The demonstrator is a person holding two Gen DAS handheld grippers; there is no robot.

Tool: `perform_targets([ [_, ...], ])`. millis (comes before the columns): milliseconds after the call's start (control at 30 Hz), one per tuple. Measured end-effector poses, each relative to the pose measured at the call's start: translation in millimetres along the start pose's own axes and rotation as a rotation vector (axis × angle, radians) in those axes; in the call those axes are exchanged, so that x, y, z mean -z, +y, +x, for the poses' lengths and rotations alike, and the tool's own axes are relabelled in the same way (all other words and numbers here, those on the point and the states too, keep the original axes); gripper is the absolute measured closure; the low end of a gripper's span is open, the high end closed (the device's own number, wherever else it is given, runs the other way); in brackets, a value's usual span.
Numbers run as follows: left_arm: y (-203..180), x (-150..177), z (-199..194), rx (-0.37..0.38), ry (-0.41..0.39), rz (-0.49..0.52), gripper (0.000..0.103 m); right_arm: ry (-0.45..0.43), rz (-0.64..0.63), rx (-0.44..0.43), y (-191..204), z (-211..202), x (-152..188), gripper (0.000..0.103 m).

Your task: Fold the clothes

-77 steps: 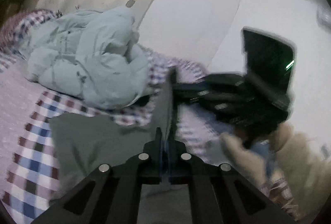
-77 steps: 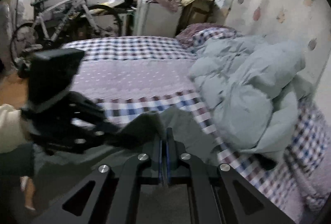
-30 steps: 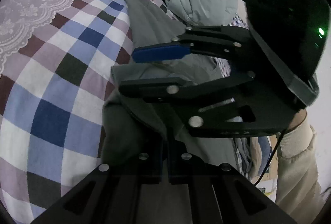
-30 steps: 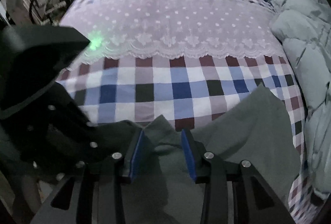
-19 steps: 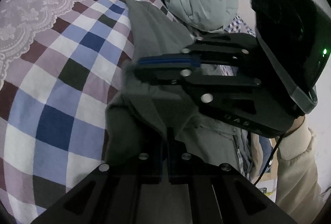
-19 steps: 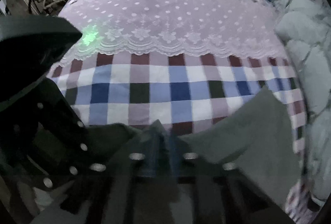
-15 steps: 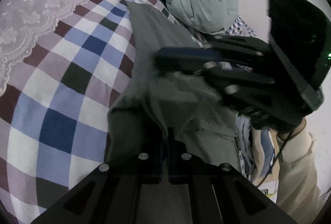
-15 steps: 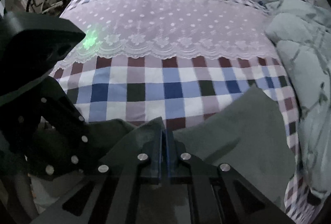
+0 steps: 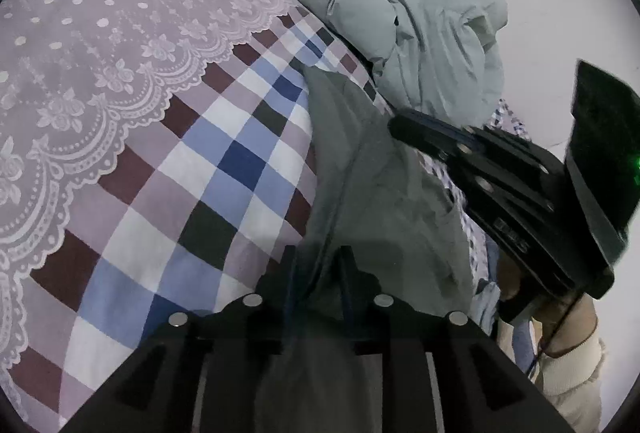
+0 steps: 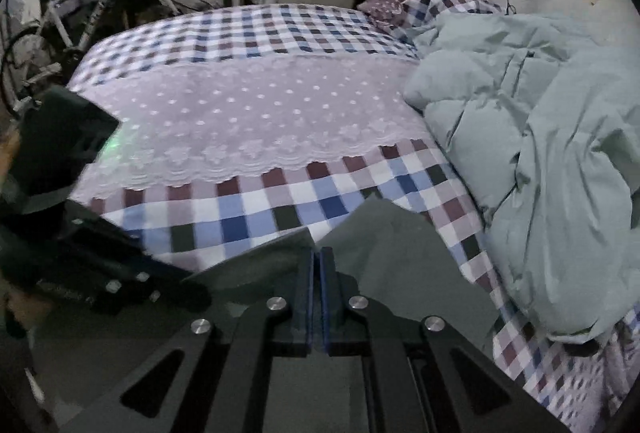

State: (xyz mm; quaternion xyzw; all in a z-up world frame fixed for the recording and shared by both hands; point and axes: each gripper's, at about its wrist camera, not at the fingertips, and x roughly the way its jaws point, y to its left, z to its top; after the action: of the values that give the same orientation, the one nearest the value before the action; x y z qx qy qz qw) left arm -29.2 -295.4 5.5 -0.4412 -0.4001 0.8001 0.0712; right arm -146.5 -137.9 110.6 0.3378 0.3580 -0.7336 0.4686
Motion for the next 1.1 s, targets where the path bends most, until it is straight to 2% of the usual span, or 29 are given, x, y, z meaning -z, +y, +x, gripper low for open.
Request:
perform_targets([
  [67, 5.2, 1.4, -4.0, -0.016, -0.005, -0.009, 0.077, 0.016, 0.004, 0.039, 1.8, 11.8, -5.9, 0.102],
  [133, 9.5, 0.7, -8.8, -0.021, -0.013, -0.024, 0.068, 0.029, 0.027, 0.077, 0.0, 24.8, -10.3, 0.102],
  [233, 6.1, -9.4, 8.5, -0.020, -0.023, -0.025, 0.062, 0.074, 0.051, 0.109, -2.8, 45.4, -11.9, 0.102],
  [333, 4.4, -8.2, 7.5, -0.010, -0.027, -0.018, 0.056, 0.115, 0.090, 0.164, -10.2, 53.5, -7.8, 0.101],
  [400, 1.1, -7.9, 9.7, -0.013, -0.028, -0.002, 0.053, 0.087, 0.147, 0.161, -20.7, 40.6, -2.0, 0.093],
  [467, -1.3, -7.9, 11.4, -0.024, -0.029, 0.010, 0.053, 0.051, 0.204, 0.175, -34.0, 18.7, 8.0, 0.065],
  [533, -1.6, -6.0, 8.8, -0.033, -0.029, 0.017, 0.053, 0.006, 0.256, 0.208, -47.1, -11.1, 23.1, 0.052],
  [567, -2.3, -6.2, 9.7, -0.036, -0.030, 0.020, 0.053, -0.014, 0.285, 0.223, -53.7, -26.4, 31.8, 0.052],
  [733, -9.2, -6.7, 16.1, -0.070, -0.036, 0.048, 0.053, -0.115, 0.503, 0.306, -75.5, -117.0, 105.8, 0.050],
  [867, -13.0, -0.2, 13.5, -0.096, -0.046, 0.075, 0.049, -0.168, 0.621, 0.391, -57.4, -172.9, 176.5, 0.027],
  [967, -16.7, 2.5, 13.0, -0.100, -0.059, 0.086, 0.043, -0.159, 0.690, 0.442, -37.0, -199.4, 227.6, 0.026],
  [1100, -21.0, 4.7, 13.8, -0.115, -0.063, 0.105, 0.041, -0.088, 0.800, 0.503, -18.1, -209.7, 296.8, 0.026],
])
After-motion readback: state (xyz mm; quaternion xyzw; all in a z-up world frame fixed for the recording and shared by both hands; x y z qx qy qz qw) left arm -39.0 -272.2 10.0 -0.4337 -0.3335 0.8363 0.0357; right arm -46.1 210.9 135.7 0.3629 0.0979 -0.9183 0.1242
